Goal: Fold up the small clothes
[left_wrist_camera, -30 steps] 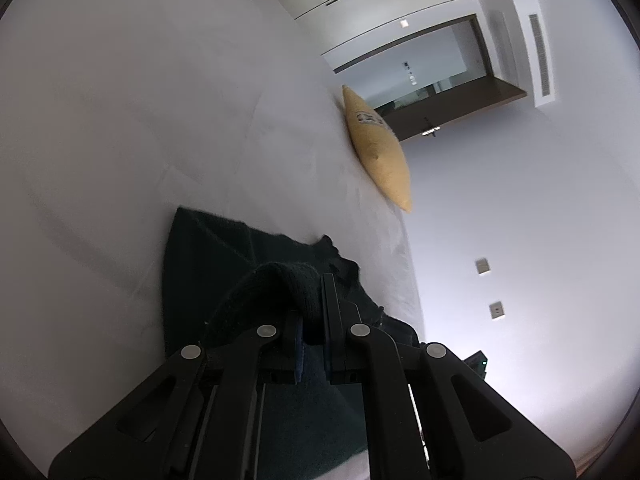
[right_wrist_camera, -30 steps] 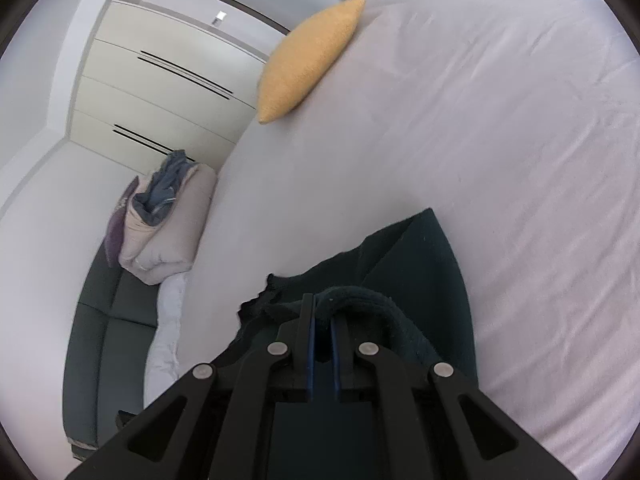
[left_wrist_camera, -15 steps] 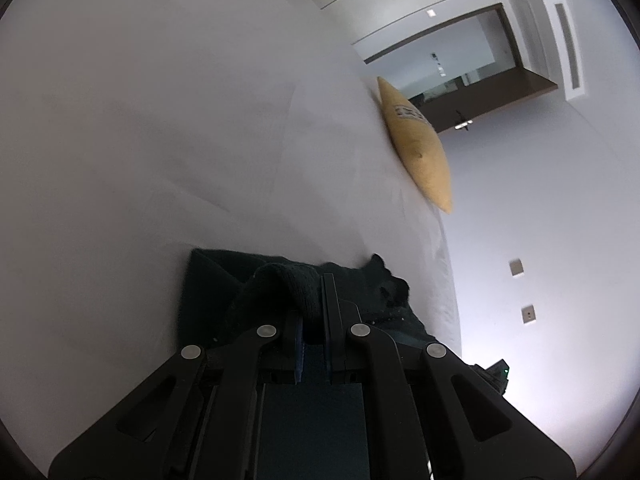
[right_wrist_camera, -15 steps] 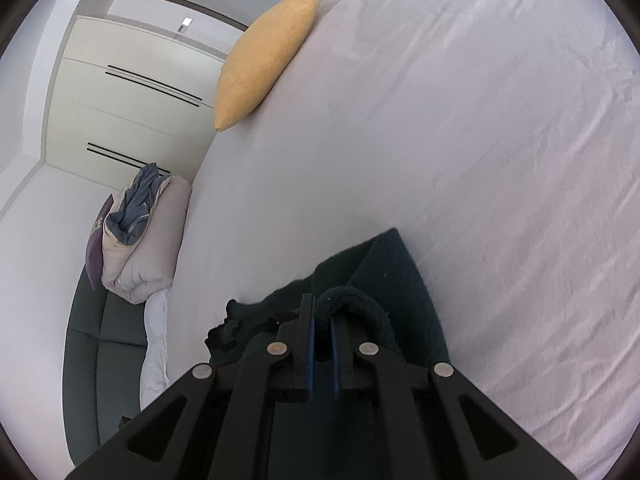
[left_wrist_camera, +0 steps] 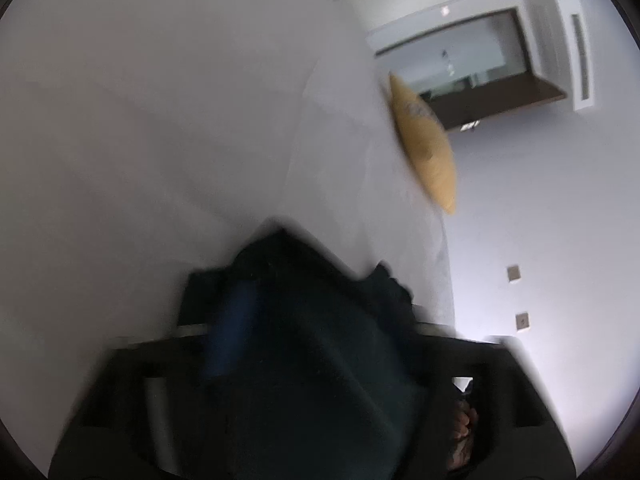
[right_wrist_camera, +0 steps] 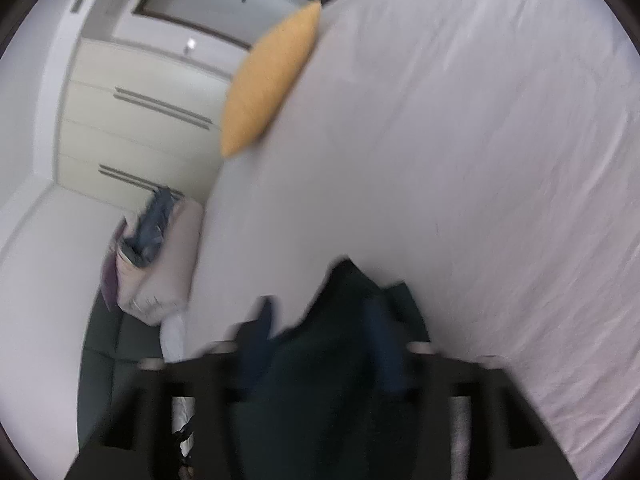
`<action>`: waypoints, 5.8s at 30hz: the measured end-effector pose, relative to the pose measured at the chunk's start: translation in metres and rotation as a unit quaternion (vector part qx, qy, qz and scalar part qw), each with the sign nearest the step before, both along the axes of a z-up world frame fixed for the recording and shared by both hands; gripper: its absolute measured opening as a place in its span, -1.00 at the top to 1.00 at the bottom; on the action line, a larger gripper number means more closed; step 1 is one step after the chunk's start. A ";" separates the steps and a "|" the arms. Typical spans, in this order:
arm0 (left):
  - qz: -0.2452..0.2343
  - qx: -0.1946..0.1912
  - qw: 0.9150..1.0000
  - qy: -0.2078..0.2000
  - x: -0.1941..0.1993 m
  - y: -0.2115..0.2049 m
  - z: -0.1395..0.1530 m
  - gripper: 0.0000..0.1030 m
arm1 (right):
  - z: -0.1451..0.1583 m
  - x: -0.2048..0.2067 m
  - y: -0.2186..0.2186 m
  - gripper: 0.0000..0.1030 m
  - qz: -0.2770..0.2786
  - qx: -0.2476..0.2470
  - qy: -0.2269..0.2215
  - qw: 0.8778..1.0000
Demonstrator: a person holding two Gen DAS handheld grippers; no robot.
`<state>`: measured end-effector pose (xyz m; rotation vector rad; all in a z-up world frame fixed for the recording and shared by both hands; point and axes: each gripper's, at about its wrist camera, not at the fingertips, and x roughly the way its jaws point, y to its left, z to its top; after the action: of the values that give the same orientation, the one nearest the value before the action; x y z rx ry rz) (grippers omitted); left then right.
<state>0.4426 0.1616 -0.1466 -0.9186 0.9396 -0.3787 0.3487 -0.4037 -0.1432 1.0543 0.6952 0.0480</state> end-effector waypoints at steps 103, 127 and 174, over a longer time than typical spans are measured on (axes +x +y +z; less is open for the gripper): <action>-0.067 0.281 0.954 -0.081 -0.177 -0.062 -0.017 0.85 | 0.017 0.018 0.191 0.09 0.213 -0.071 -0.012 0.975; -0.064 0.270 0.957 -0.079 -0.174 -0.061 -0.019 0.85 | 0.001 -0.081 0.200 0.20 0.212 -0.024 -0.007 0.977; -0.032 0.416 0.907 -0.062 -0.192 -0.087 0.014 0.83 | -0.026 -0.152 0.155 0.54 0.149 -0.019 -0.072 0.986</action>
<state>0.2504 0.0748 -0.1323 -0.0769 0.8932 -0.0613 0.1972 -0.2482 -0.1687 0.8945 0.7149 0.3643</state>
